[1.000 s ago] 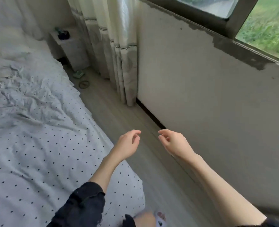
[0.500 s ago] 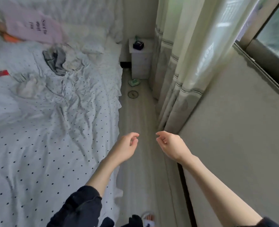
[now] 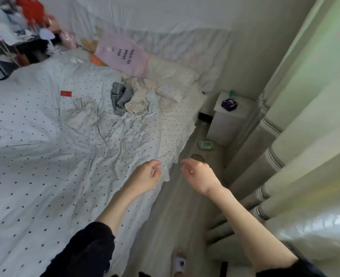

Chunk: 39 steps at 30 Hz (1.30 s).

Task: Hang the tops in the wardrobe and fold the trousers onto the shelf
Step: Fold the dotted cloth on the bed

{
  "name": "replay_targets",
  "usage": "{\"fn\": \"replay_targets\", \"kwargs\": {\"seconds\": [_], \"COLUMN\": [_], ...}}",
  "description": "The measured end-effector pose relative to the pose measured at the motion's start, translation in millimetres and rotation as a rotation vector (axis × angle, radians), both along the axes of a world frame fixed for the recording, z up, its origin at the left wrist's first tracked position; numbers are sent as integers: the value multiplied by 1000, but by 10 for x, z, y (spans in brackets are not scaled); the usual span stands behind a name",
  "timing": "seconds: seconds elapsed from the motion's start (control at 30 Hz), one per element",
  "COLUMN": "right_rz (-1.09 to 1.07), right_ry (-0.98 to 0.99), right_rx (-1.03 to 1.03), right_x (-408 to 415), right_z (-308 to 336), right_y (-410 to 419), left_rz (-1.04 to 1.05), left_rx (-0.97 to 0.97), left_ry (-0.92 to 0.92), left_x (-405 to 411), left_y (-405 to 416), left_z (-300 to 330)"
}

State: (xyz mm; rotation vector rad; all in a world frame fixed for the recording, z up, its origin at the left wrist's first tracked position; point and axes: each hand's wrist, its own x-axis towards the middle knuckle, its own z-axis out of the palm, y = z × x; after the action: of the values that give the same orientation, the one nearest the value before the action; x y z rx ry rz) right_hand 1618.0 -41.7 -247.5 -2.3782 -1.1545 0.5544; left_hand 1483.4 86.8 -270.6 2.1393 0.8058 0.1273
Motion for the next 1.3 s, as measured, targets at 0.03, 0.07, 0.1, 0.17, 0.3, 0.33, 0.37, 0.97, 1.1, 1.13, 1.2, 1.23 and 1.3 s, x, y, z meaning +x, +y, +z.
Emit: {"fn": "replay_targets", "kwargs": {"seconds": [0.03,0.07,0.1,0.17,0.3,0.33,0.37,0.97,1.1,1.13,1.2,1.23,1.3], "right_rz": [17,44,77,145,291,317,349,520,565,580,585,593,577], "right_ry": [-2,6,14,21,59,60,75,117,133,131,134,139,140], "right_rx": [1,19,21,37,12,6,-14,-205,-230,-248,-247,-251,-210], "right_x": [273,521,748,1087,1620,1678,1837,3757,4084,4196,4306,4415,4484], "right_z": [61,117,177,224,138,111,48,-729,-1034,-1163,-1287,-1460,-1610], "right_y": [188,386,593,979,1775,1887,2152,5488,6183,6401,6655,6943,7190], "left_rz": [43,73,101,166,304,313,346,439,499,515,553,597,642], "left_rx": [-3,-11,-20,-32,-23,-13,-18,-111,-59,-44,-18,-11,70], "left_ry": [-7,-7,1,6,28,34,36,260,286,287,273,261,212], "left_x": [216,405,569,800,1221,1277,1424,3189,3595,3719,3819,3930,3962], "left_y": [114,219,335,572,1200,1296,1526,4476,5057,5235,5420,5629,5755], "left_z": [22,55,70,99,27,31,-34,-870,-1129,-1253,-1329,-1492,-1535]}}
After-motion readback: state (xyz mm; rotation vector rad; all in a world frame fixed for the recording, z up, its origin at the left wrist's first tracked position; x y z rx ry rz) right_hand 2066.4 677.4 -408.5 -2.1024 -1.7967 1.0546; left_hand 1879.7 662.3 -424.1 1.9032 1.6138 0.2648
